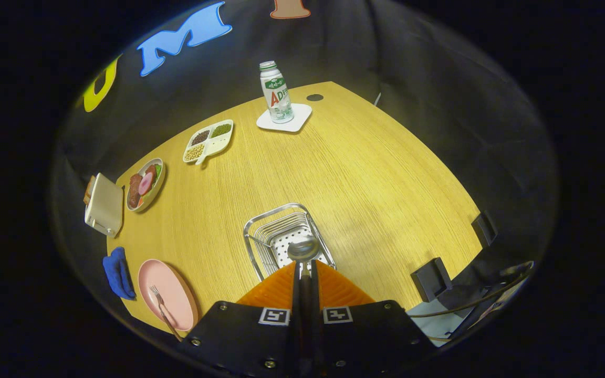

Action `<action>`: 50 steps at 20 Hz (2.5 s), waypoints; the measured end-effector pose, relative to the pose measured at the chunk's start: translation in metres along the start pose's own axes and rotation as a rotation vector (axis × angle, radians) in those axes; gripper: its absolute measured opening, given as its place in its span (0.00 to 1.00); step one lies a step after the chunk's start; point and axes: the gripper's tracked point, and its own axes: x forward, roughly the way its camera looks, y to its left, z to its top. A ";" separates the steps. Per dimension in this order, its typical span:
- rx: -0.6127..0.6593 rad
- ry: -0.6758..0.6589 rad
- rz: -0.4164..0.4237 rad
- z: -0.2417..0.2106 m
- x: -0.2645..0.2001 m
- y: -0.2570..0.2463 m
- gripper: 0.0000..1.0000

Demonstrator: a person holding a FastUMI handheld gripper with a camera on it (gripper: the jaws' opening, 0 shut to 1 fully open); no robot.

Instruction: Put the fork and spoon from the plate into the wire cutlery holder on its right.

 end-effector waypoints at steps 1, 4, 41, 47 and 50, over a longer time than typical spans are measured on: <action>-0.001 -0.012 0.005 0.003 -0.002 0.002 0.10; -0.039 -0.046 0.006 0.010 -0.008 0.002 0.10; -0.456 0.046 0.385 -0.118 -0.053 0.287 0.10; -0.504 0.121 0.401 -0.155 -0.040 0.306 0.10; -0.536 0.147 0.401 -0.169 -0.033 0.311 0.12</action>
